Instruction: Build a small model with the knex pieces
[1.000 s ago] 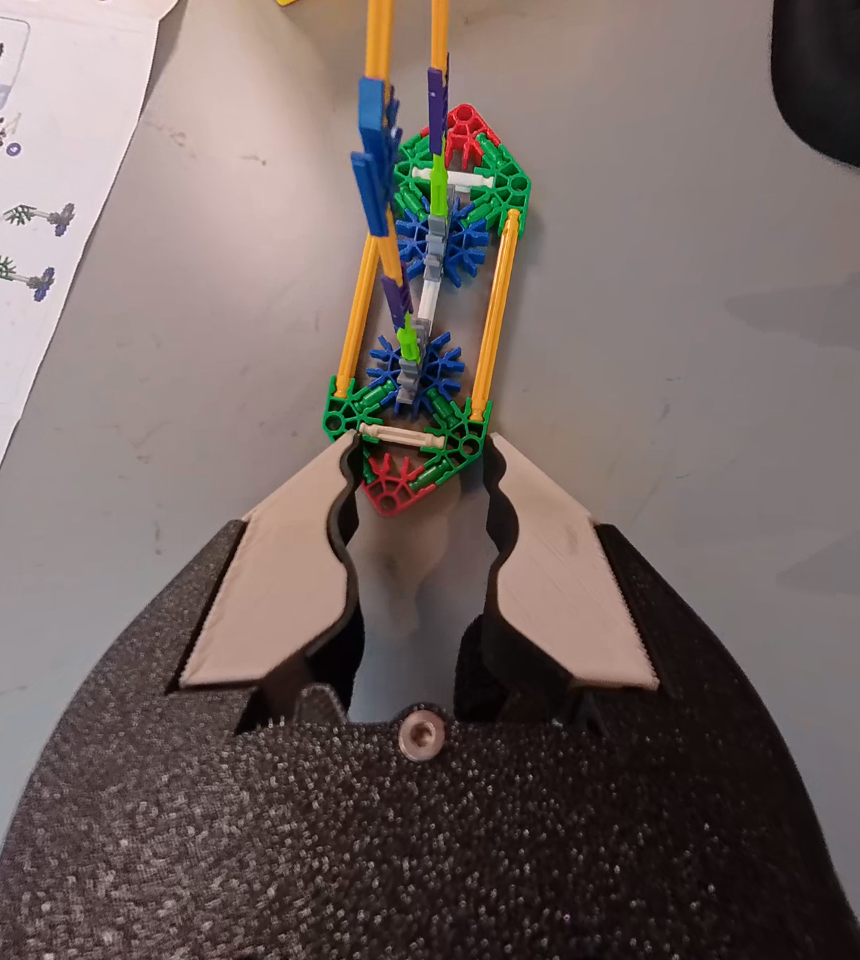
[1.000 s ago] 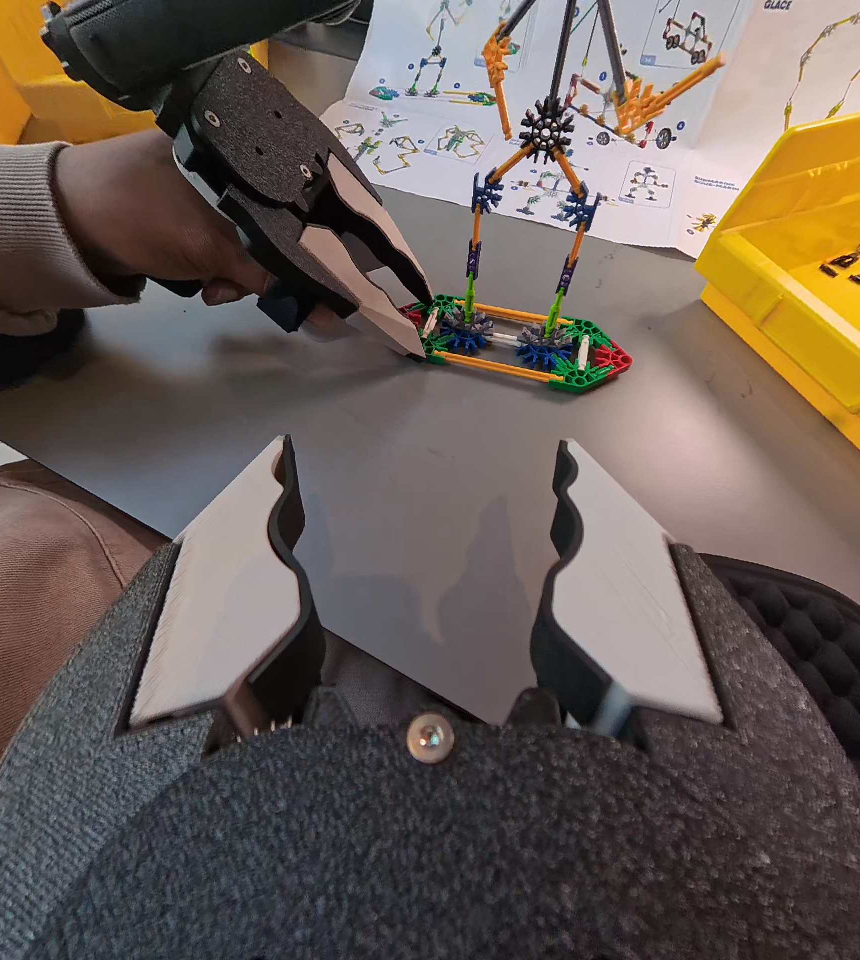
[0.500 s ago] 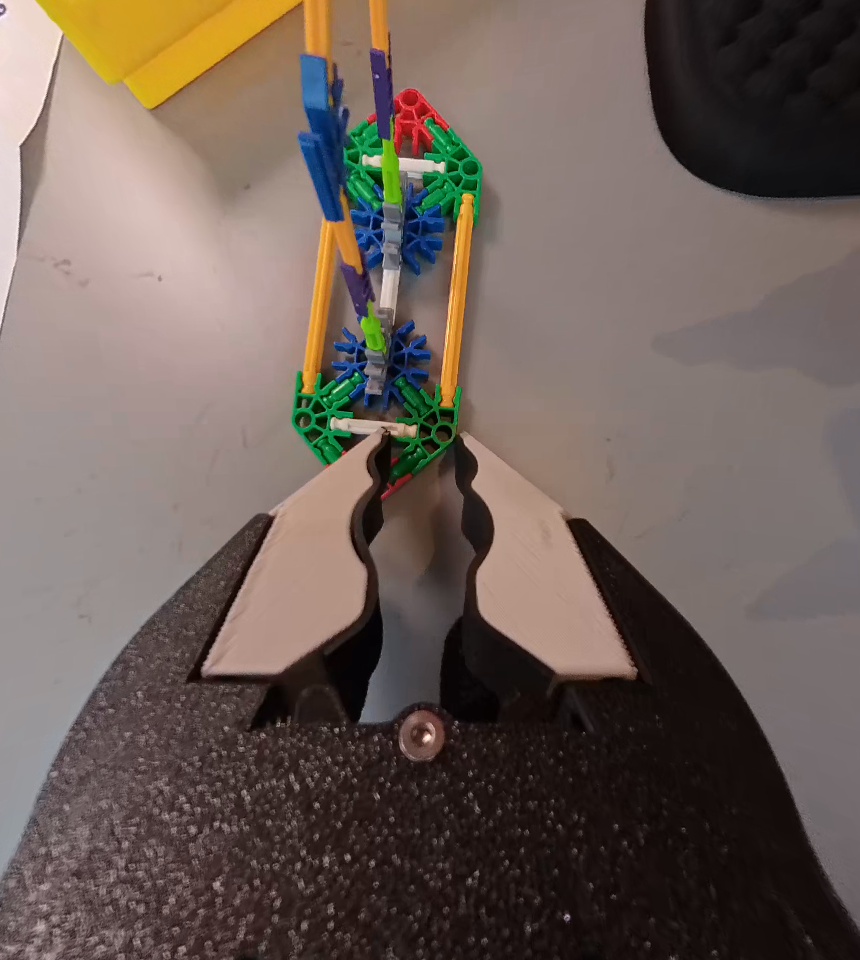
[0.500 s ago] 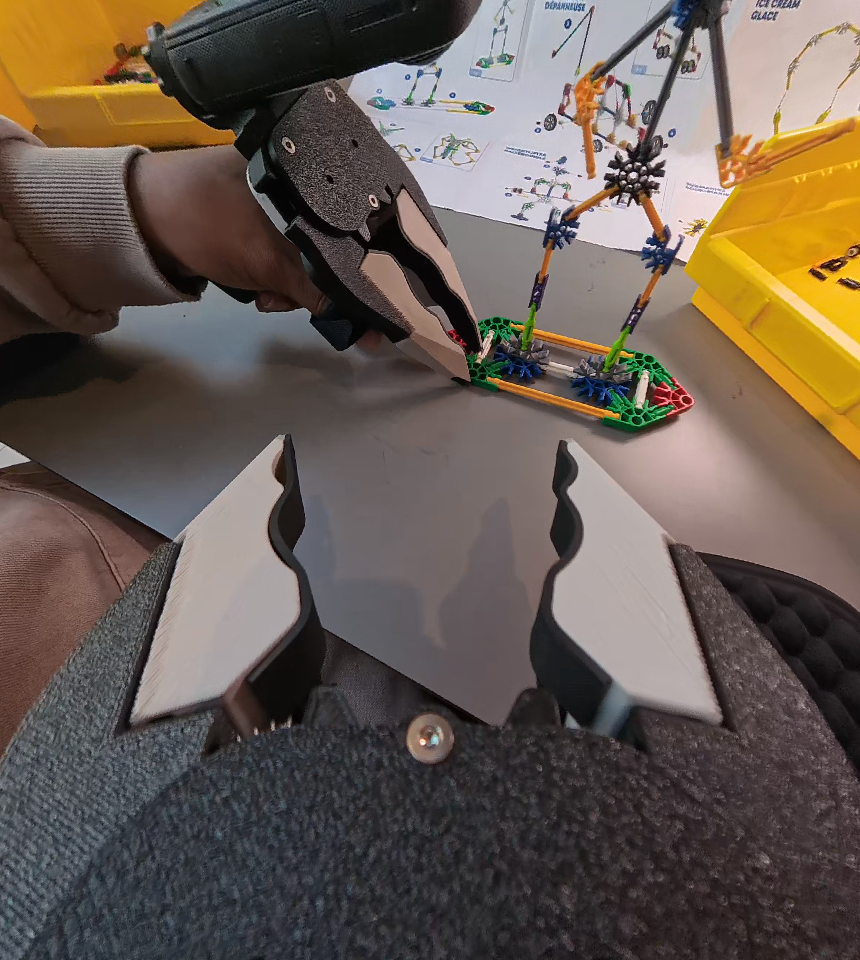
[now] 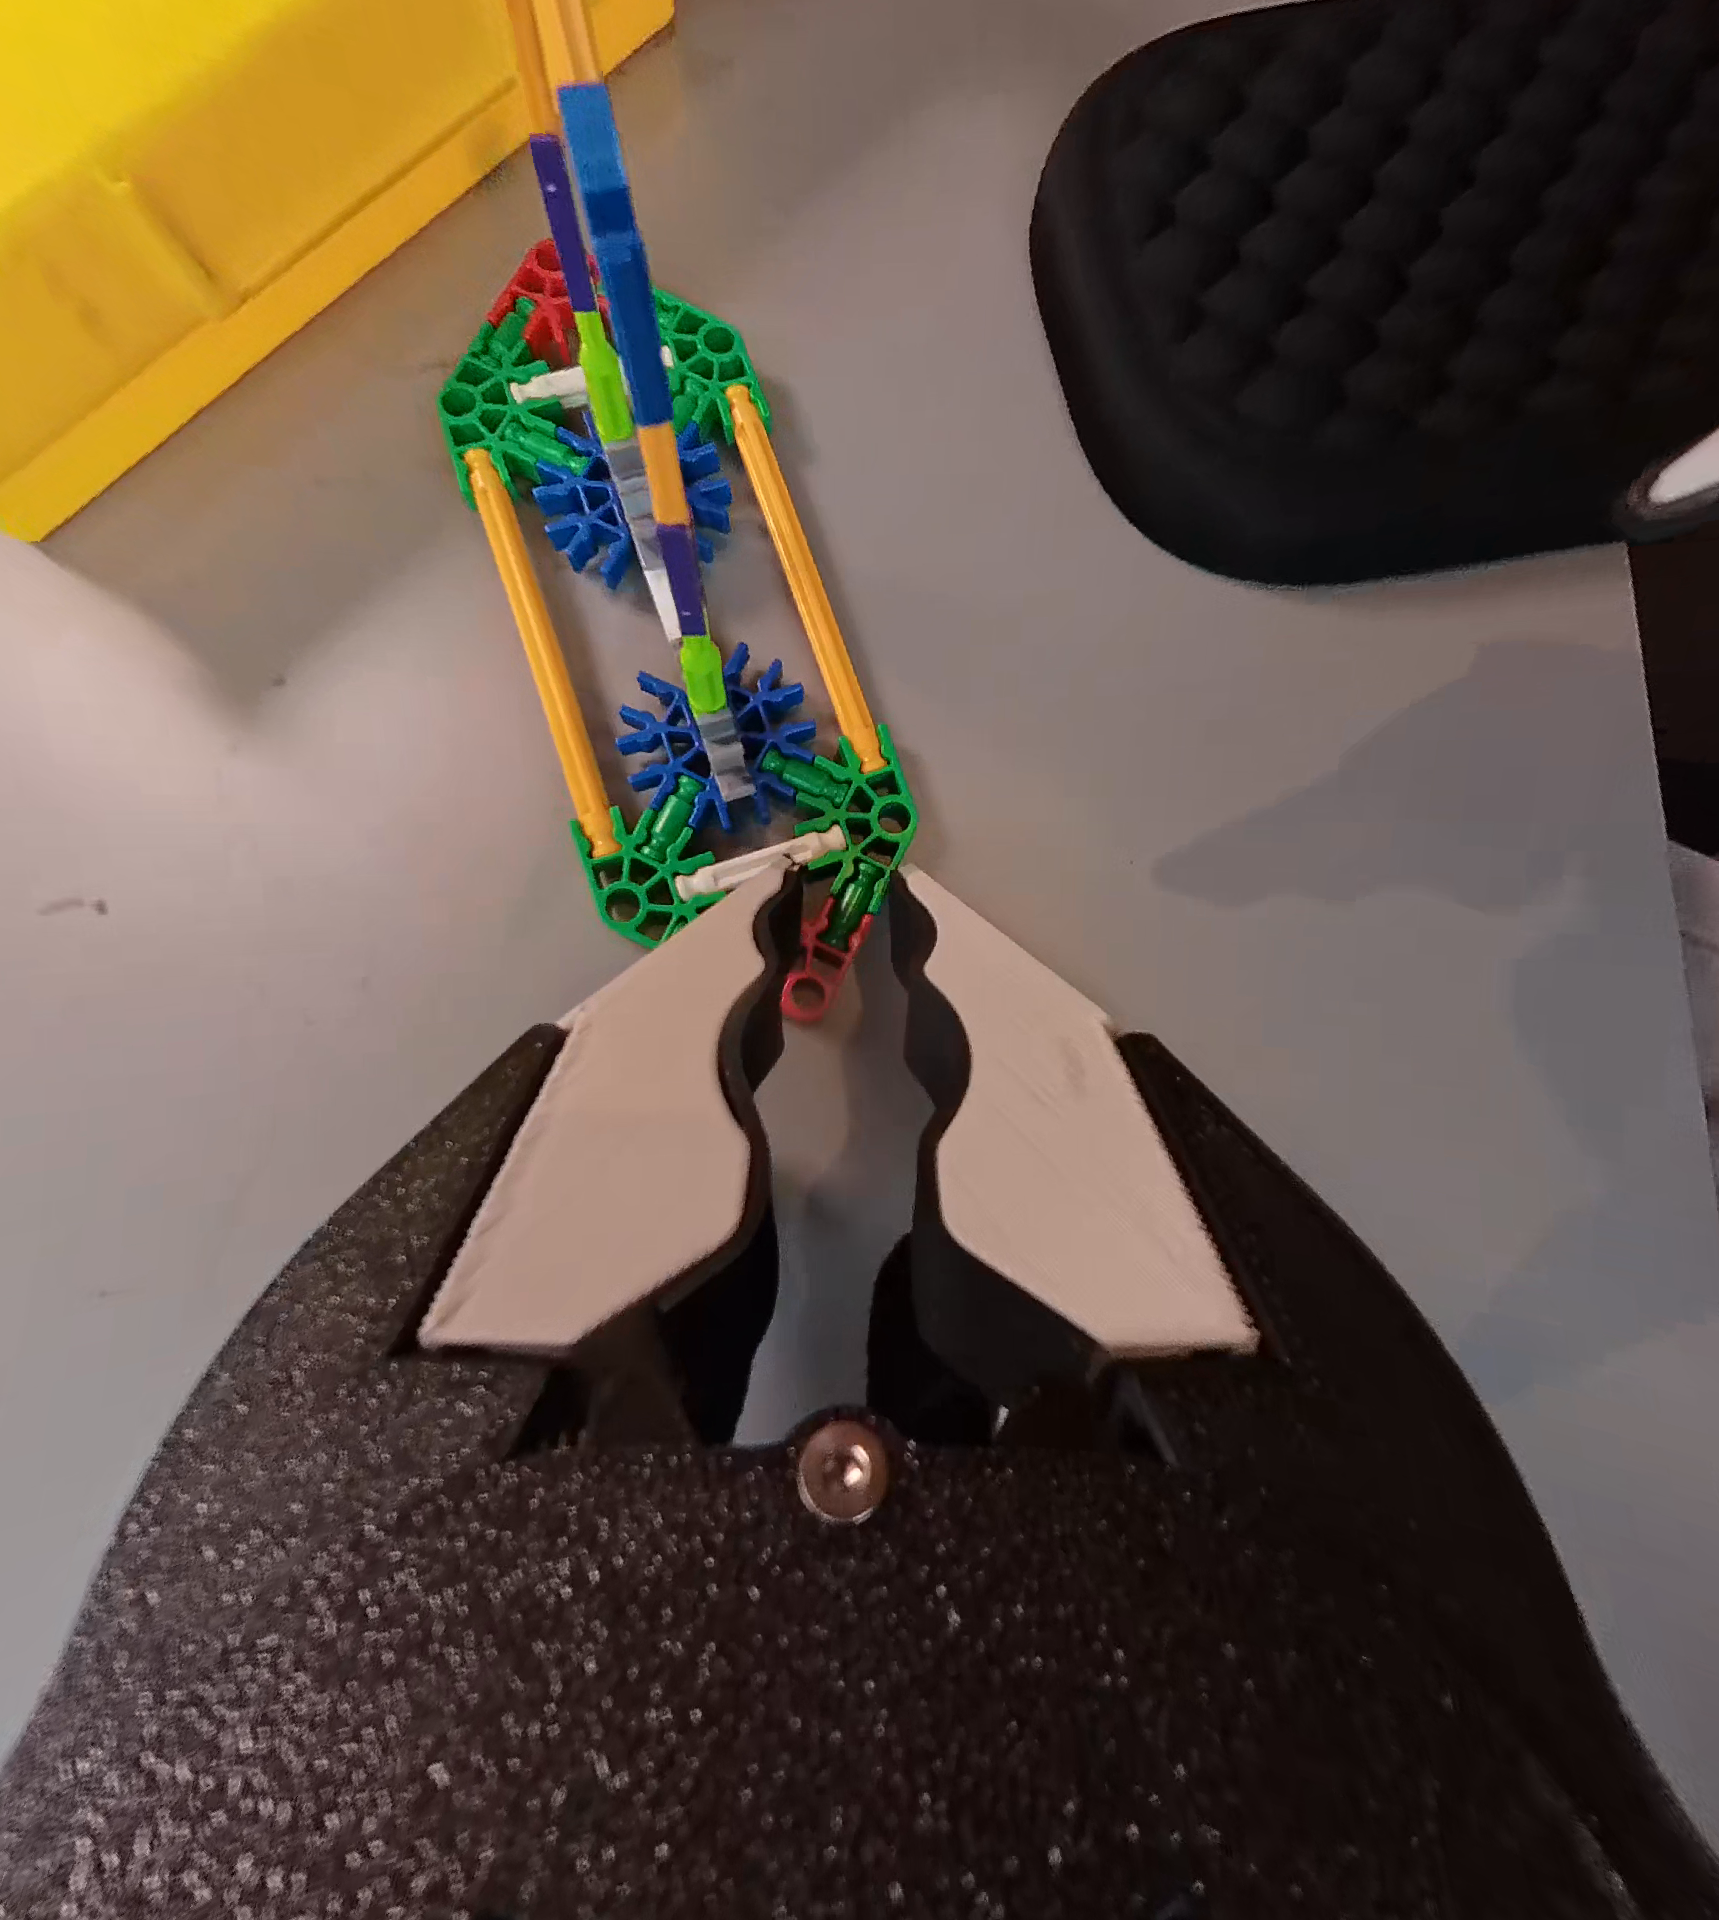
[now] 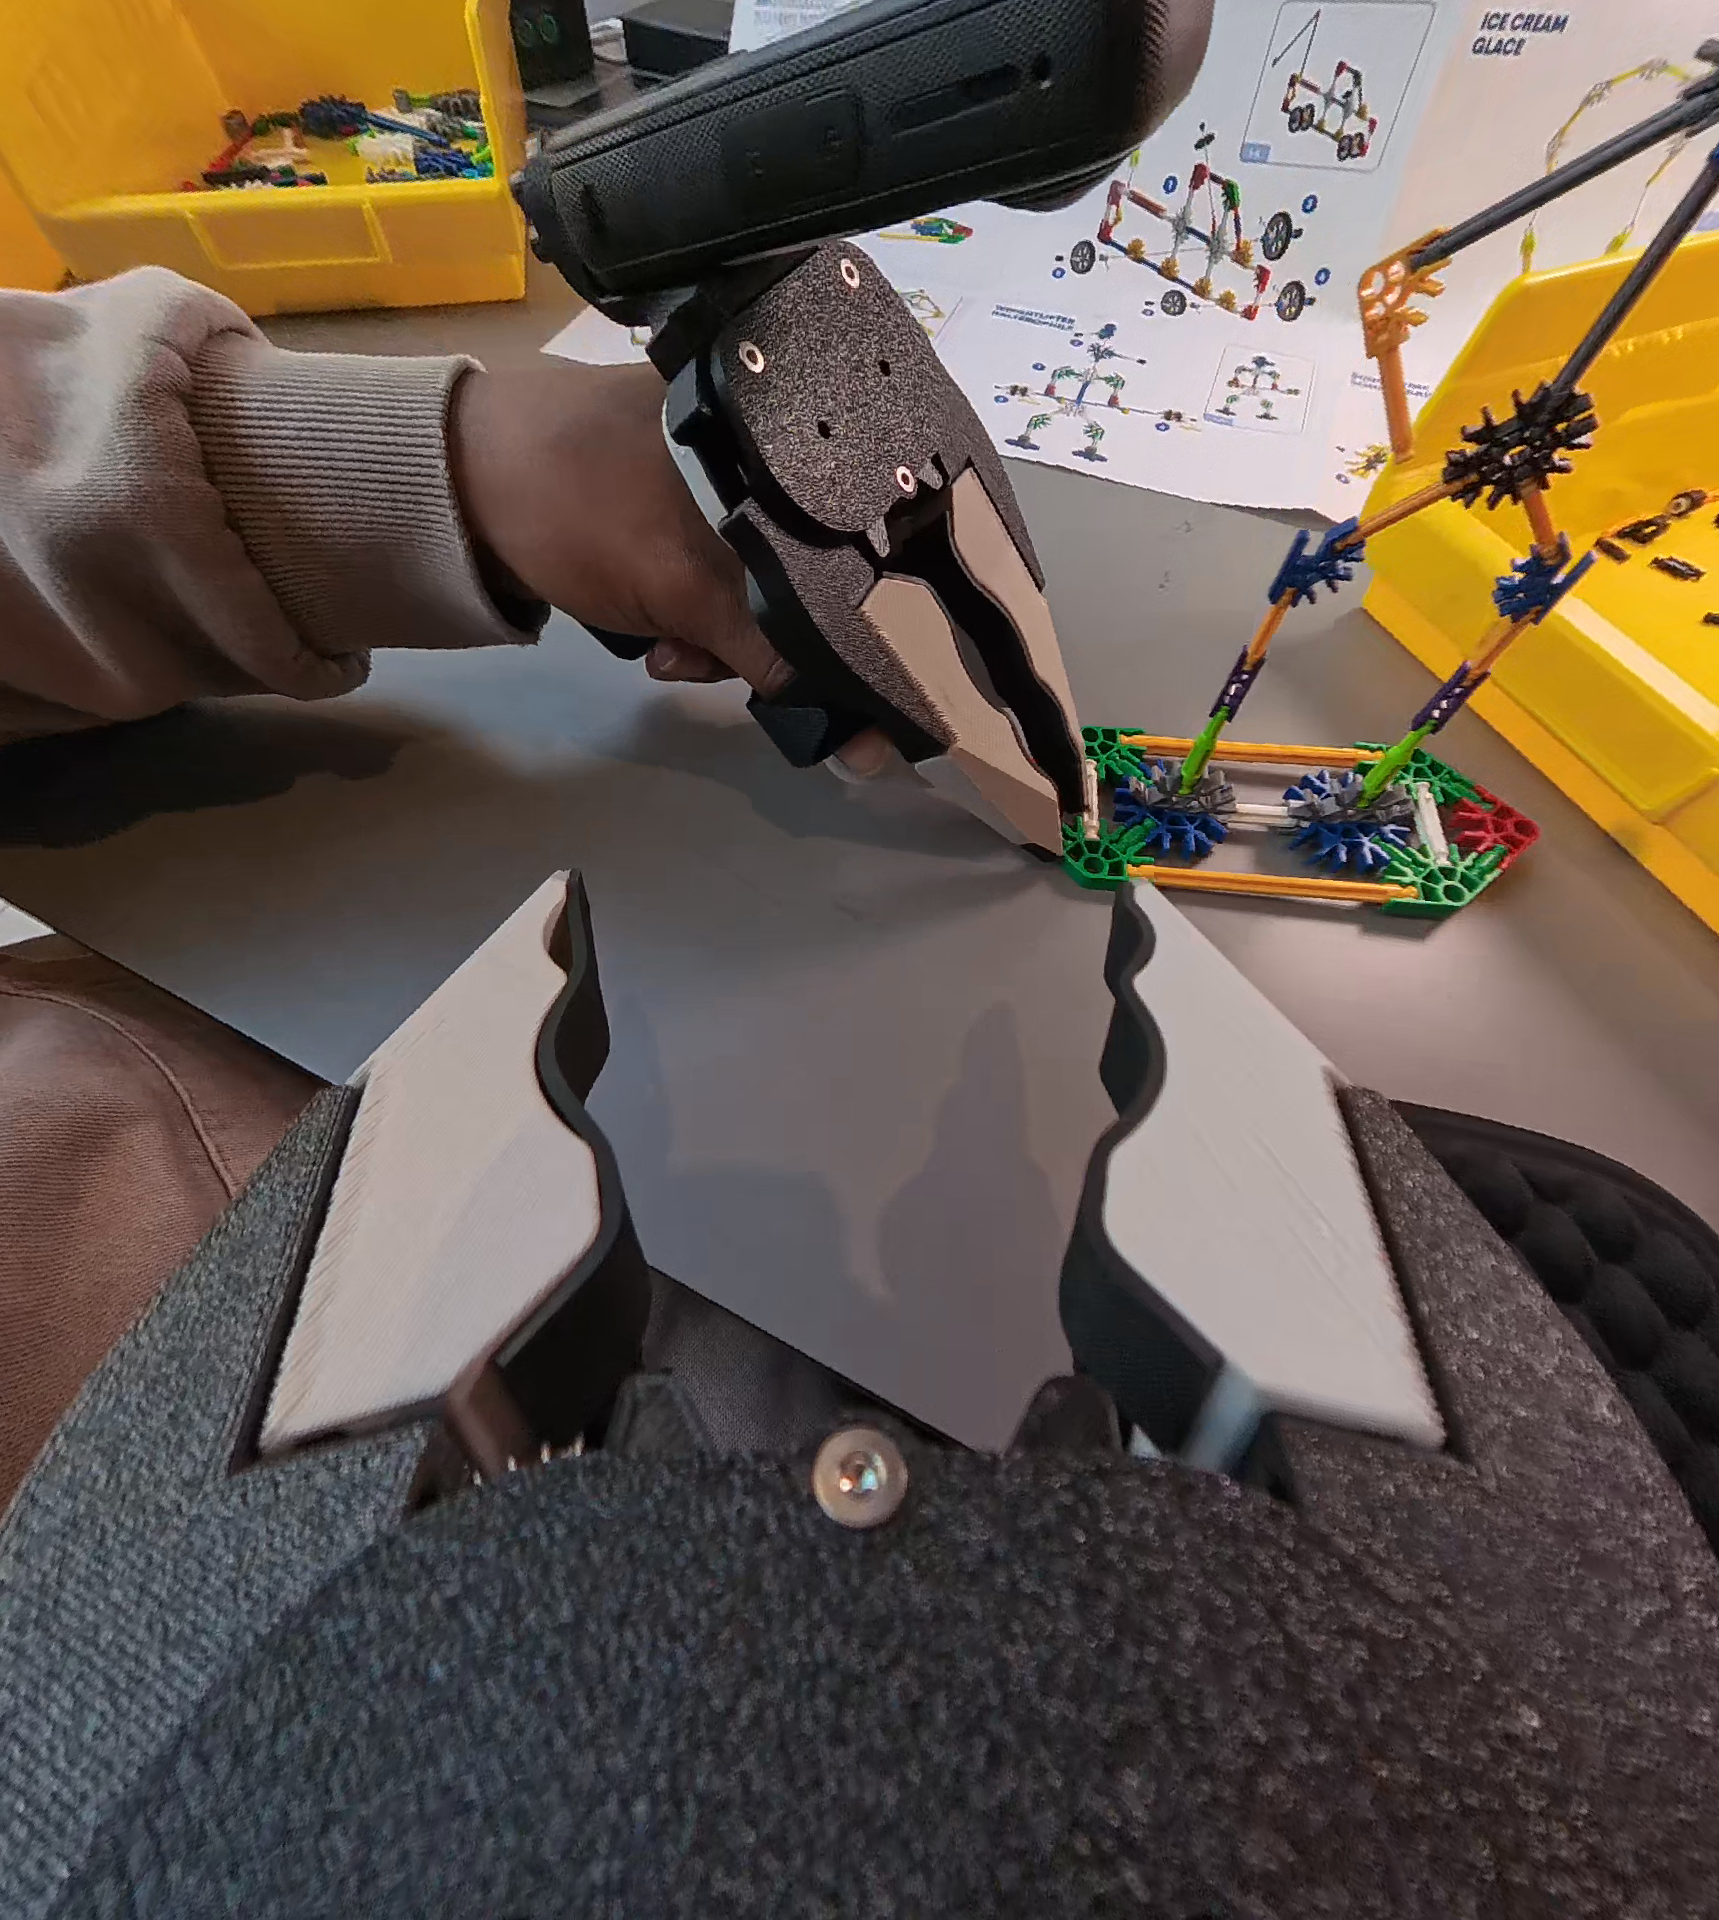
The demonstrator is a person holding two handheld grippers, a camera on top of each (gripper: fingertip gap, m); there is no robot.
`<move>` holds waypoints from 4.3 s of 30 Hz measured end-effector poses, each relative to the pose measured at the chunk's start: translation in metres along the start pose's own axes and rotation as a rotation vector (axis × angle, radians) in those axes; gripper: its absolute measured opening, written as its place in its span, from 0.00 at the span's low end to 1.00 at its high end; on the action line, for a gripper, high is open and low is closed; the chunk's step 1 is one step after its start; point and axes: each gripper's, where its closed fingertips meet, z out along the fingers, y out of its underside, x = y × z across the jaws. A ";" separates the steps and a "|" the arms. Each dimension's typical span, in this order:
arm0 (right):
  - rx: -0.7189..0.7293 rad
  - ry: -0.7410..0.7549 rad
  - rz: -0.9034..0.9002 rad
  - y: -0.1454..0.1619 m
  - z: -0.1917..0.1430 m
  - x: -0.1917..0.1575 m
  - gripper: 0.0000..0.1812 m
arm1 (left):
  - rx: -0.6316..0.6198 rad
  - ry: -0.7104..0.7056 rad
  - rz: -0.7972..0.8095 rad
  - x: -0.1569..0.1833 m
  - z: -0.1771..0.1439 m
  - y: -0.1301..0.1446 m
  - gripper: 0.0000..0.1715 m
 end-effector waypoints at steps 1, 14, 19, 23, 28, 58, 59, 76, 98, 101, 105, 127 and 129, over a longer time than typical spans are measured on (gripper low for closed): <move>0.001 0.001 0.001 0.000 0.000 0.001 0.54 | 0.000 -0.010 -0.017 -0.001 0.002 -0.002 0.10; -0.006 0.018 0.001 0.003 -0.003 0.007 0.54 | -0.013 0.017 0.085 0.001 0.001 0.000 0.09; -0.022 0.008 -0.093 0.005 -0.008 0.026 0.43 | -0.007 0.014 0.134 -0.002 -0.017 0.013 0.18; -0.077 -0.032 -0.242 0.015 -0.005 0.074 0.36 | 0.100 -0.061 0.026 -0.010 -0.051 0.020 0.26; -0.203 -0.177 -0.333 0.036 0.028 0.133 0.37 | 0.143 -0.261 -0.086 -0.015 -0.103 0.053 0.32; -0.449 -0.294 -0.232 0.041 0.091 0.120 0.29 | 0.117 -0.675 -0.446 0.025 -0.227 0.172 0.42; -0.444 -0.298 -0.244 0.039 0.094 0.114 0.28 | 0.116 -0.683 -0.445 0.025 -0.228 0.173 0.42; -0.440 -0.511 -0.338 0.004 0.148 0.013 0.19 | 0.150 -0.741 -0.459 0.025 -0.247 0.187 0.42; -0.308 -0.558 -0.744 -0.004 0.126 0.018 0.38 | 0.236 -0.708 -0.469 0.031 -0.249 0.191 0.42; -0.335 -0.634 -0.691 -0.004 0.148 0.028 0.42 | 0.236 -0.698 -0.460 0.032 -0.245 0.186 0.42; -0.361 -0.748 -0.665 0.002 0.165 0.019 0.38 | 0.230 -0.684 -0.449 0.036 -0.241 0.183 0.42; -0.382 -0.481 -0.427 -0.007 0.183 -0.061 0.29 | 0.227 -0.723 -0.539 0.036 -0.252 0.203 0.42; -0.386 -0.586 -0.521 -0.012 0.192 -0.069 0.29 | 0.232 -0.722 -0.554 0.035 -0.254 0.207 0.42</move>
